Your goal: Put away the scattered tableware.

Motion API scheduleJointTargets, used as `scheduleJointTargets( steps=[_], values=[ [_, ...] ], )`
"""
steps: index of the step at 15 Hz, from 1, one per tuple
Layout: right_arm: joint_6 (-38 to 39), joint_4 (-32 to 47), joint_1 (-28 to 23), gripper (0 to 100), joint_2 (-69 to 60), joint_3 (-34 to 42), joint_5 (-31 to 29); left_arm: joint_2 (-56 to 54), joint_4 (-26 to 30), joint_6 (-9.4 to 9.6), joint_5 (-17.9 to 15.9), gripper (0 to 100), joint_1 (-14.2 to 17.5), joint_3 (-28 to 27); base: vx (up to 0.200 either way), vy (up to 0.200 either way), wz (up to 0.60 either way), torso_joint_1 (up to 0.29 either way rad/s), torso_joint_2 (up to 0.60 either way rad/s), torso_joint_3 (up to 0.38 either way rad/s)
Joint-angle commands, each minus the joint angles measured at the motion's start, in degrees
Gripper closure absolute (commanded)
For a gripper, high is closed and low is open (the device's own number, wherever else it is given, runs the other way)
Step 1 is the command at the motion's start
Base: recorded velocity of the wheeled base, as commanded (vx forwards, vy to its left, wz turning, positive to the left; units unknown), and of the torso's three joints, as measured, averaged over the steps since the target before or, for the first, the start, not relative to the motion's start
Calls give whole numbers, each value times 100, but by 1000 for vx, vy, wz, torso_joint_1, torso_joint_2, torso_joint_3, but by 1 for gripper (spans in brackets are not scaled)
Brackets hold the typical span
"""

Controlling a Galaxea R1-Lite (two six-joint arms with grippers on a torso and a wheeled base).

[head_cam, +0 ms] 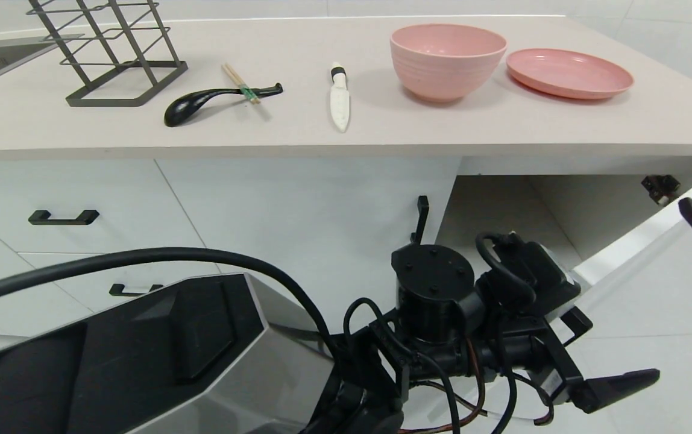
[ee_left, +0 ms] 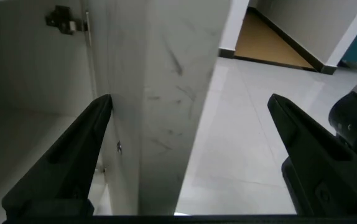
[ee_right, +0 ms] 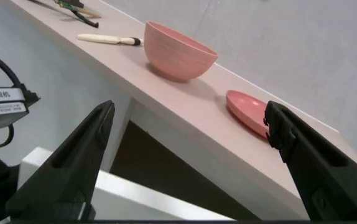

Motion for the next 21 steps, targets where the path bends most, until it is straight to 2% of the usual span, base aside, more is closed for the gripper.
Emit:
scheduleJointTargets(
  steps=[1, 13, 14, 17, 21],
  values=[
    [-1, -1, -9, 0, -91, -4, 5, 21, -28, -25, 87, 0, -110, 1, 0, 0, 0, 0, 0, 0],
    [-19, 34, -132, 0, -609, -558, 22, 416, -231, -34, 87, 0, -619, -166, 0, 0, 0, 0, 0, 0],
    [-28, 34, -203, 0, -627, -567, 22, 469, -257, -34, 87, 0, -655, -227, 0, 0, 0, 0, 0, 0],
    [-37, 25, -238, 0, -811, -610, 40, 759, -327, -219, 96, 0, -909, -632, 0, 0, 0, 0, 0, 0],
    [-37, 43, -440, 0, -1137, -892, 92, 1119, -336, -245, 157, 0, -1164, -922, 0, 0, 0, 0, 0, 0]
  ],
)
